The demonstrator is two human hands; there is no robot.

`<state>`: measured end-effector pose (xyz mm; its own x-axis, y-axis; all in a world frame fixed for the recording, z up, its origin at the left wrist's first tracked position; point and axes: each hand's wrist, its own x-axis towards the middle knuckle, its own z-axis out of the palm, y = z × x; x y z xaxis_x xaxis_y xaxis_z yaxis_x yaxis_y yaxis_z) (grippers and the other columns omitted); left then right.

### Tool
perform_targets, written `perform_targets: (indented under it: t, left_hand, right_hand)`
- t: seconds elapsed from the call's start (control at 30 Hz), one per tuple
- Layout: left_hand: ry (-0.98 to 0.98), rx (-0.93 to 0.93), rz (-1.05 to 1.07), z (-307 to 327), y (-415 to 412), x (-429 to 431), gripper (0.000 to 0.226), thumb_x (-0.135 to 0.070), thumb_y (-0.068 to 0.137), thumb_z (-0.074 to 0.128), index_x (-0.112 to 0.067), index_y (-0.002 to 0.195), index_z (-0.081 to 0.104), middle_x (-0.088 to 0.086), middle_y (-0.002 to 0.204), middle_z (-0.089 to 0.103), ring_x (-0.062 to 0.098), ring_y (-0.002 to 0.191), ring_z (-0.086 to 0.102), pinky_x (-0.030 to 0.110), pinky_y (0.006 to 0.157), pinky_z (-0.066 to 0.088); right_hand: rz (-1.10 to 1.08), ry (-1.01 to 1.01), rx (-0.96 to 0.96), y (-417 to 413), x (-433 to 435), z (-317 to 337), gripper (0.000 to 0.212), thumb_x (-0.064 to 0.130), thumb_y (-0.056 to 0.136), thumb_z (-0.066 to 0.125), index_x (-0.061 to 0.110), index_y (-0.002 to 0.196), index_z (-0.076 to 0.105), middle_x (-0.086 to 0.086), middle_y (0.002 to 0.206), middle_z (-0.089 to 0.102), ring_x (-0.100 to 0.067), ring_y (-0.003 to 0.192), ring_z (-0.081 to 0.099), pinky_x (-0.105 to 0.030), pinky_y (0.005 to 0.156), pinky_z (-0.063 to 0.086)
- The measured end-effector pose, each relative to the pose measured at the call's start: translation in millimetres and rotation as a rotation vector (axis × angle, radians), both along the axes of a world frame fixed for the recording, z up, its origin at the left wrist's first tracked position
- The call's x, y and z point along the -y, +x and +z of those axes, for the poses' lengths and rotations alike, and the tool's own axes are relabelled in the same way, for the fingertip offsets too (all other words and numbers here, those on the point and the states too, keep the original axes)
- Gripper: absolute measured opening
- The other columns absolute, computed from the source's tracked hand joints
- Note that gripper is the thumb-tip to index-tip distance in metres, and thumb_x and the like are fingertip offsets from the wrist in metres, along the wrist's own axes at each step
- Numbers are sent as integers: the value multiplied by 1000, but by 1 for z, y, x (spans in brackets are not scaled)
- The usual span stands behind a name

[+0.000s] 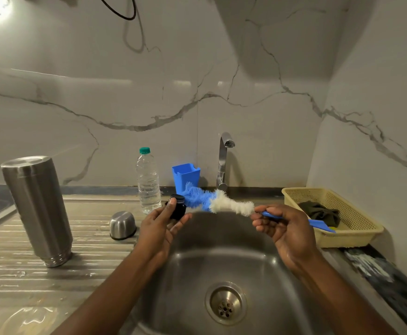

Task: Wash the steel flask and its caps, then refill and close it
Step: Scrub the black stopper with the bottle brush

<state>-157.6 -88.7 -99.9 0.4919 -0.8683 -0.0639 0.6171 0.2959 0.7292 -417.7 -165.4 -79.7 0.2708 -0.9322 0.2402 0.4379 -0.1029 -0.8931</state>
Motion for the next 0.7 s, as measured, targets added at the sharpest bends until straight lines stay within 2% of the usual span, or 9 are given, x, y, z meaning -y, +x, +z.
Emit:
perform_targets:
  t: [0.1, 0.27, 0.43, 0.6, 0.7]
  left_hand:
    - [2, 26, -90, -2, -6, -2, 36, -17, 97, 69, 4, 125, 62, 25, 123, 73, 38, 113, 74, 35, 79, 66]
    - [1, -26, 13, 1, -1, 3, 31, -17, 100, 68, 3, 123, 63, 27, 122, 73, 38, 113, 73, 38, 84, 66]
    - [39, 66, -159, -2, -13, -3, 32, -17, 100, 66, 5, 123, 64, 27, 117, 75, 38, 105, 76, 34, 80, 66]
    - [25, -1, -49, 1, -3, 2, 30, -17, 98, 69, 3, 120, 64, 27, 118, 75, 38, 109, 75, 38, 84, 66]
    - [69, 31, -158, -5, -7, -1, 34, -16, 98, 69, 4, 125, 64, 27, 118, 75, 40, 109, 75, 36, 78, 67]
  right_hand:
    - [23, 33, -8, 4, 0, -6, 34, 2, 99, 44, -7, 90, 75, -28, 84, 73, -27, 69, 72, -28, 60, 61]
    - [0, 24, 10, -9, 7, 2, 31, 1, 97, 43, -9, 89, 72, -26, 79, 71, -26, 65, 69, -27, 57, 58]
    - [18, 15, -35, 0, 4, -7, 34, 1, 98, 44, -7, 89, 75, -27, 83, 72, -27, 68, 70, -28, 59, 60]
    - [-18, 21, -12, -11, 9, 2, 31, 0, 96, 42, -11, 88, 71, -26, 76, 70, -26, 62, 67, -27, 55, 58]
    - [10, -1, -58, -4, 5, -3, 32, 0, 97, 43, -10, 89, 72, -27, 80, 71, -27, 64, 69, -29, 57, 59]
